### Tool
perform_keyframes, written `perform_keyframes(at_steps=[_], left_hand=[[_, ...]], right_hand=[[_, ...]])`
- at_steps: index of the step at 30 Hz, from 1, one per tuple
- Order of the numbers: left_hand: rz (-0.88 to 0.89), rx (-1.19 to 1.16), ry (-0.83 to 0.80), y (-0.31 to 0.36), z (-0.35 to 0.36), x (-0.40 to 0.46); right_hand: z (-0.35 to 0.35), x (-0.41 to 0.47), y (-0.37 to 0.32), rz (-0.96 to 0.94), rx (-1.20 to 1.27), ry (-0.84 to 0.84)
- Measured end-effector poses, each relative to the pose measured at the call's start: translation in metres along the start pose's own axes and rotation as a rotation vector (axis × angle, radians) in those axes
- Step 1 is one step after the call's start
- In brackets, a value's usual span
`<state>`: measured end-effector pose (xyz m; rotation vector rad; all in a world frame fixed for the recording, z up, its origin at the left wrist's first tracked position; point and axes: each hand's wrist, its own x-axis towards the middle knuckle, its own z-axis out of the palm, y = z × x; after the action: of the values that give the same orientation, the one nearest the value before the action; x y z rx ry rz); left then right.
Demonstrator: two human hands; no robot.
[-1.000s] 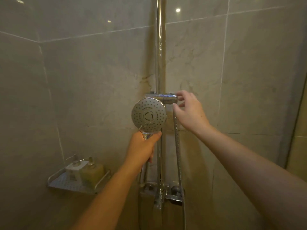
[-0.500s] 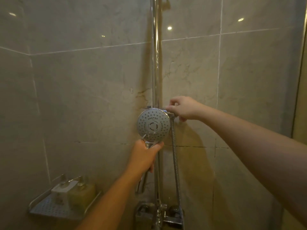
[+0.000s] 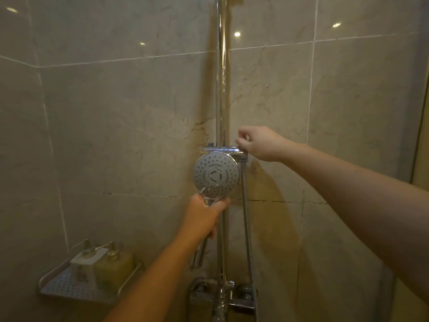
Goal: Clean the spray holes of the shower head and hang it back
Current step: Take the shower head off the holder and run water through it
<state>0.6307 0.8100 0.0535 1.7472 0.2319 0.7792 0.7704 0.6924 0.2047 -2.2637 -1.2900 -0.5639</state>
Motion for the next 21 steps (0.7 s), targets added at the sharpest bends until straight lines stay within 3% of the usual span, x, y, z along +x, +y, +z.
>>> perform_keyframes(at_steps=[3, 10, 17, 21], left_hand=[[0.004, -0.001, -0.006, 0.0, -0.002, 0.0], [0.006, 0.008, 0.003, -0.003, -0.01, 0.002], [0.023, -0.007, 0.021, -0.005, -0.013, 0.002], [0.031, -0.026, 0.039, -0.011, -0.014, -0.002]], right_hand=[[-0.006, 0.003, -0.003, -0.002, 0.018, 0.055], [-0.01, 0.003, -0.002, -0.016, -0.057, 0.014], [-0.01, -0.01, 0.013, 0.183, 0.06, 0.085], [0.007, -0.035, 0.021, 0.304, 0.278, 0.174]])
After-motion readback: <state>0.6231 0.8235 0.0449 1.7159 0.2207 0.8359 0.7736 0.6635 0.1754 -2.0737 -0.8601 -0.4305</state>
